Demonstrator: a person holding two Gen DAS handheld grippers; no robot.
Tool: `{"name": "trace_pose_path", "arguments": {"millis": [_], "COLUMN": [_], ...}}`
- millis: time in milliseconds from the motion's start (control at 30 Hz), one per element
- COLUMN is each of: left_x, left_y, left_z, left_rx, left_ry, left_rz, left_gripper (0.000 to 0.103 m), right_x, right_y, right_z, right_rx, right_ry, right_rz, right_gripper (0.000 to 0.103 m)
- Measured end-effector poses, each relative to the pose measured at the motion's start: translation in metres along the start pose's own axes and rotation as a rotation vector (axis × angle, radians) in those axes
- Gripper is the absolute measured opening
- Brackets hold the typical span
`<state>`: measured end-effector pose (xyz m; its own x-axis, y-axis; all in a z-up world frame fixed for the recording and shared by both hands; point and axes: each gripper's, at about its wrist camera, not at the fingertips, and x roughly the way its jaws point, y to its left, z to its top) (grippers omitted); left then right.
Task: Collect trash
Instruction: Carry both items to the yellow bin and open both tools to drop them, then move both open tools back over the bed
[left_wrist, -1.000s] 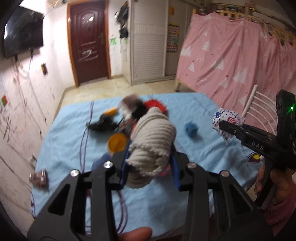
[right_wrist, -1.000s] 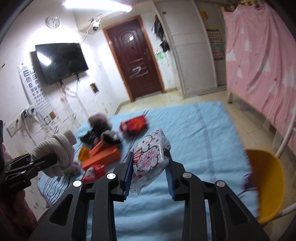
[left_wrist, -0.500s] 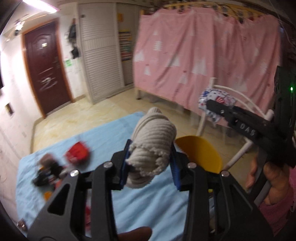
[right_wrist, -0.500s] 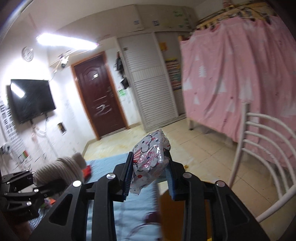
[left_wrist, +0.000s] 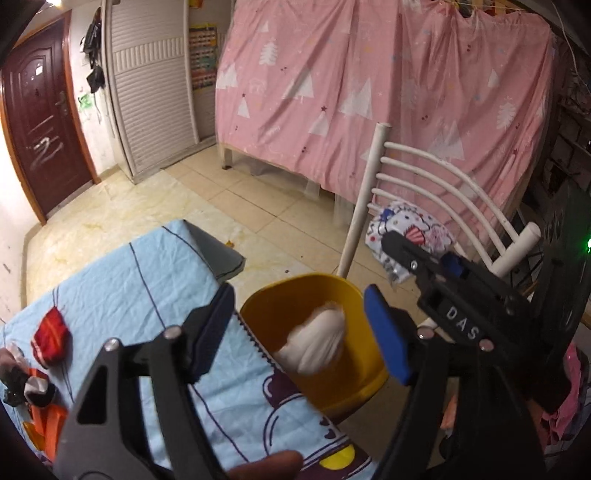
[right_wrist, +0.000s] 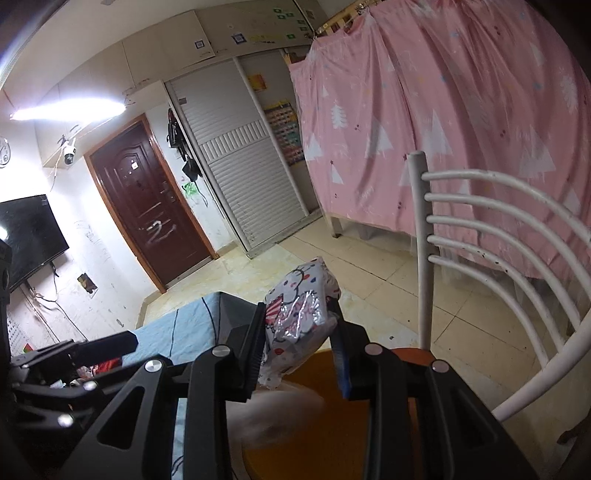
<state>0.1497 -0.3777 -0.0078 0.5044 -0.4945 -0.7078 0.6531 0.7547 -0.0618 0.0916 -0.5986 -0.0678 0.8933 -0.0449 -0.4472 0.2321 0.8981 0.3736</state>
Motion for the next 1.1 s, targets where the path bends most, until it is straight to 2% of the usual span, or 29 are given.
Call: {"name": "trace_pose_path", "arguments": {"millis": [67, 133, 200, 267, 333, 567, 800, 900, 1100], "left_x": [-0.001, -0.006, -0.013, -0.022, -0.032, -0.065, -0.1, -0.117, -0.155], "left_y": [0.003, 0.007, 0.014, 0.02, 0.026, 0.048, 0.079, 0.097, 0.15], "left_z": [0.0, -0.001, -0.004, -0.006, -0.008, -0.02, -0.043, -0.057, -0.093], "left_rx": [-0.012, -0.028, -0.046, -0.068, -0.086, -0.145, -0.211, -0.246, -0.324], "left_ry": [0.001, 0.002, 0.003, 0.002, -0.01, -0.048, -0.081, -0.09, -0.111], "left_rz": [0.009, 0.013, 0.015, 0.015, 0.018, 0.038, 0.065, 0.102, 0.213], "left_gripper": [0.069, 0.069, 0.069, 0.071, 0.074, 0.074, 0.074, 0.079, 0.079], "right_x": [0.008, 0.021, 0.032, 0.037, 0.037, 0.028, 0.011, 0.004, -0.006], "right_y": [0.003, 0.01, 0.017, 0.028, 0.032, 0.049, 0.085, 0.105, 0.154], "right_z": [-0.004, -0.01, -0.017, -0.022, -0.025, -0.023, -0.023, -0.028, -0.041], "right_rx": [-0.019, -0.062, -0.105, -0.133, -0.141, -0.149, -0.201, -0.232, -0.305], "right_ry": [0.031, 0.083, 0.116, 0.119, 0.117, 0.096, 0.068, 0.064, 0.075], "right_rz": [0.0, -0.021, -0.063, -0.083, -0.076, -0.048, 0.021, 0.064, 0.142], "right_gripper": [0.029, 0.038, 0.062, 0.07, 0.071, 0.073, 0.076, 0.078, 0.081]}}
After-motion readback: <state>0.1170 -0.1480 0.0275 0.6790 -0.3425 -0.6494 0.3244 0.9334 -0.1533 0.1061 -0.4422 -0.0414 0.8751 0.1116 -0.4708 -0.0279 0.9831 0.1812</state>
